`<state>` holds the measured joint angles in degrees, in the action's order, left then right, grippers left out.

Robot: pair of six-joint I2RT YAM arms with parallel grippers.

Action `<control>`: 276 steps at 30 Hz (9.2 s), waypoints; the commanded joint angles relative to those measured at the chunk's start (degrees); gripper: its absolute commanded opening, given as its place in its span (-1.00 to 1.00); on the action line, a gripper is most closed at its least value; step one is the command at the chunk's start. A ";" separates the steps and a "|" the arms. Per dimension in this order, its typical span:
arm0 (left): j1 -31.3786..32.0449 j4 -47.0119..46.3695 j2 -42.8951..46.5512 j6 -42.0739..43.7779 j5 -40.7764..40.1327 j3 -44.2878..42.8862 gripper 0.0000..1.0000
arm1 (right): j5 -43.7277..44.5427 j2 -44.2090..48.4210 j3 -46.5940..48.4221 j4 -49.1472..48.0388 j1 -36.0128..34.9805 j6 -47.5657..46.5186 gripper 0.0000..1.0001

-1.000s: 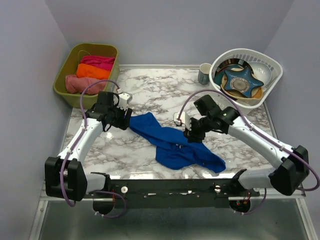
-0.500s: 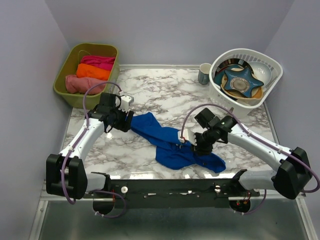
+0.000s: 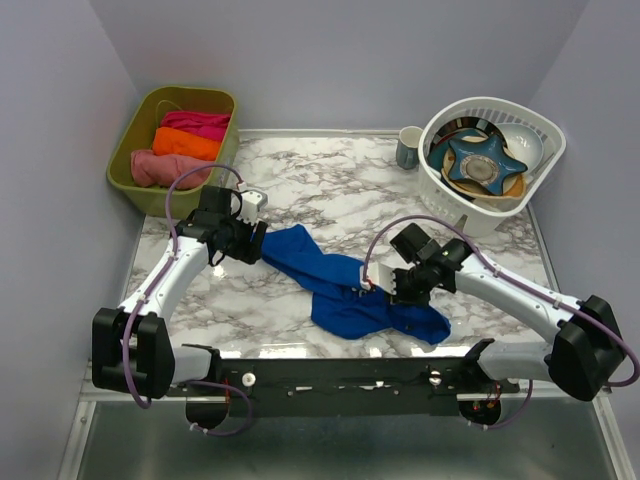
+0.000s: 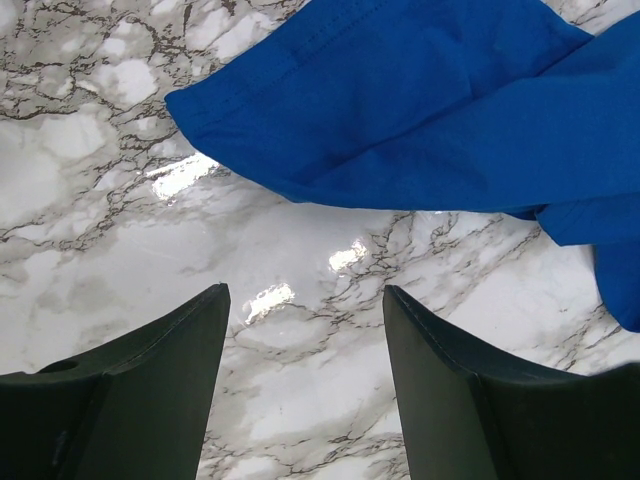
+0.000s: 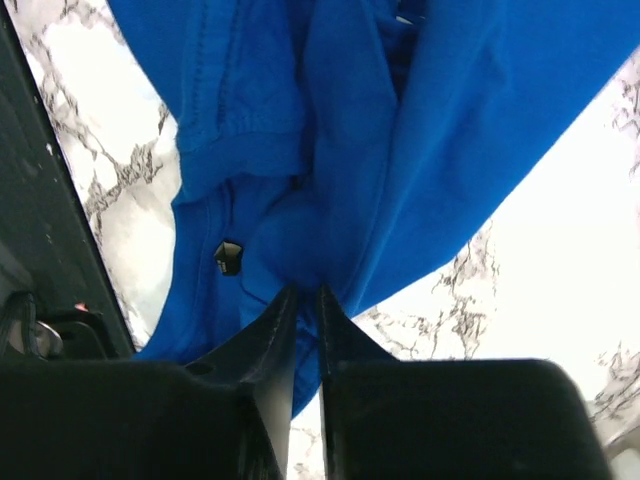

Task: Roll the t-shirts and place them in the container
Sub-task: Flatten out the T-shirt at the center of the board.

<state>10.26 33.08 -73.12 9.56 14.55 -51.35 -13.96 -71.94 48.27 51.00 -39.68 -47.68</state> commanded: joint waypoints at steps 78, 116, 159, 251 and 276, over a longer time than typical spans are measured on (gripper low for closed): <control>-0.42 -1.26 1.31 -0.42 -0.31 0.29 0.42 | 4.47 -9.02 12.55 6.55 5.05 -0.84 -0.55; -1.03 -1.62 -0.79 -1.21 1.10 0.11 0.42 | -7.14 -15.78 12.02 14.92 7.95 -6.64 -0.54; -0.51 0.14 -28.04 -13.31 1.62 -18.96 0.35 | 5.08 16.92 -2.22 8.76 7.69 -1.28 -0.86; -10.44 12.27 -32.86 19.10 17.00 -24.23 0.09 | 11.23 21.58 -11.45 -10.75 8.22 7.07 -0.81; -8.86 14.29 -34.98 16.72 17.45 -24.41 -0.75 | 10.88 21.05 -12.59 -12.24 8.22 7.16 -0.81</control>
<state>1.10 46.33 -108.77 26.92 29.47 -75.33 -1.58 -51.00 35.27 39.57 -31.77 -41.34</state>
